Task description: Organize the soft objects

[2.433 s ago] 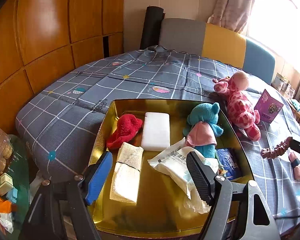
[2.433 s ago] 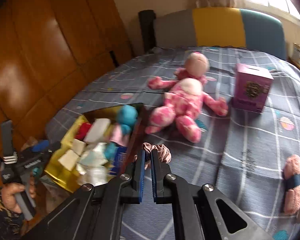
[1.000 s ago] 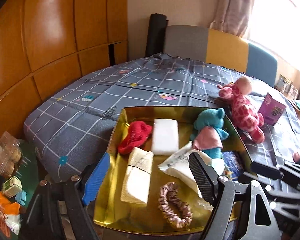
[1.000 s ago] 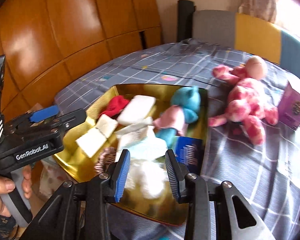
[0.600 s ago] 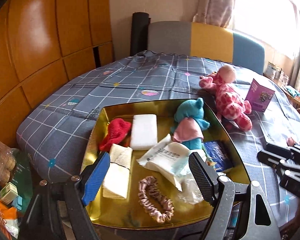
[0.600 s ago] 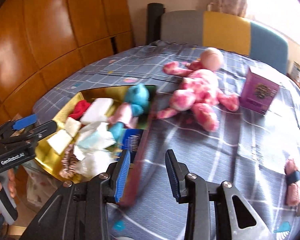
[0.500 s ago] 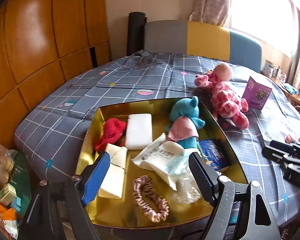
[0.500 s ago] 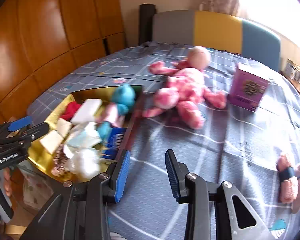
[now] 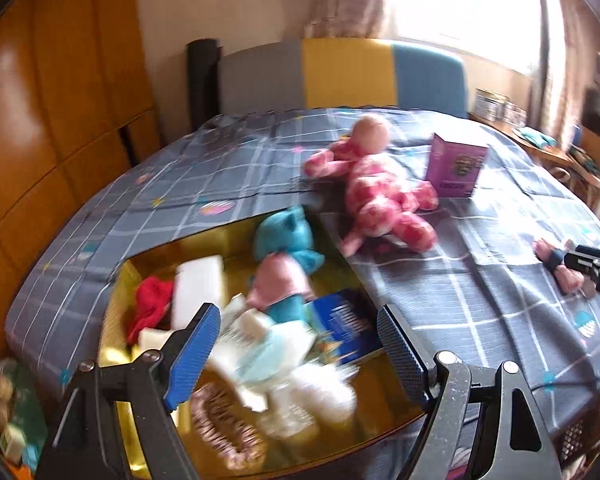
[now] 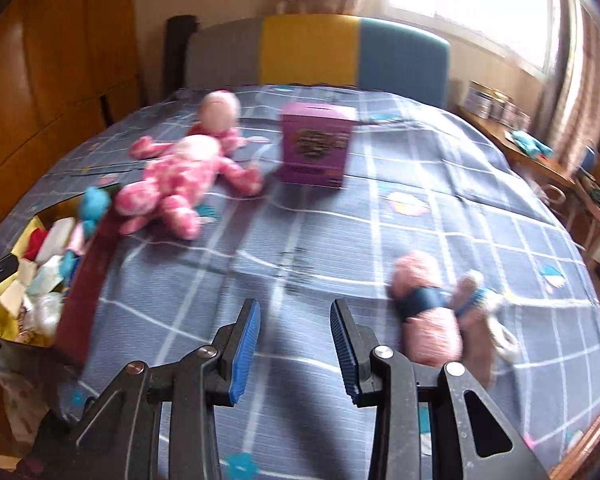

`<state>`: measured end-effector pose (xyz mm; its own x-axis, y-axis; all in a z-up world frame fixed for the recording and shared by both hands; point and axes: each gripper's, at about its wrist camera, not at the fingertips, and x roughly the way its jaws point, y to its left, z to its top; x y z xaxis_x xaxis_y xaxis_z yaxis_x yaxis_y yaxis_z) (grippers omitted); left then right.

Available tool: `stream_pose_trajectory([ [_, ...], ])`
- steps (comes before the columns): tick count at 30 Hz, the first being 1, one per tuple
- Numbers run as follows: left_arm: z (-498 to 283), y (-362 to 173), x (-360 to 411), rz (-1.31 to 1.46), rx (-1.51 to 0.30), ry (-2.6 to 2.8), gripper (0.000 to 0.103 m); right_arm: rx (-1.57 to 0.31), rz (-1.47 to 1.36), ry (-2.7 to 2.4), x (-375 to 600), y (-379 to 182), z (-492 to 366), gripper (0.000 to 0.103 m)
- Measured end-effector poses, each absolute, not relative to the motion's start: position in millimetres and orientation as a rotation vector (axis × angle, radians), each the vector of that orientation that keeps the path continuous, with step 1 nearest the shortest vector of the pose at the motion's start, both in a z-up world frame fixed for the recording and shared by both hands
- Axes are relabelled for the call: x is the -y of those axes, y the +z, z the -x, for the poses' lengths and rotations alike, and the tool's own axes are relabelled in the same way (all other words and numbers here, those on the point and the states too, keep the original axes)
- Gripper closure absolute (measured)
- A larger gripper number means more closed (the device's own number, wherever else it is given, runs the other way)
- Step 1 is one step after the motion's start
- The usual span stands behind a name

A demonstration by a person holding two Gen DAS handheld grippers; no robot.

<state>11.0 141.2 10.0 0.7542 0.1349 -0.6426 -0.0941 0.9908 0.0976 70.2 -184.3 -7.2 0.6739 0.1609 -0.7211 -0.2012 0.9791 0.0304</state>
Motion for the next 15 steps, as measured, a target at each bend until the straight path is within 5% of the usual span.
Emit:
stream_pose_trajectory([
  [15, -78.6, 14.1, -19.4, -0.137, -0.793, -0.239, 0.022, -0.863, -0.145, -0.131, 330.9, -14.7, -56.9, 0.066],
])
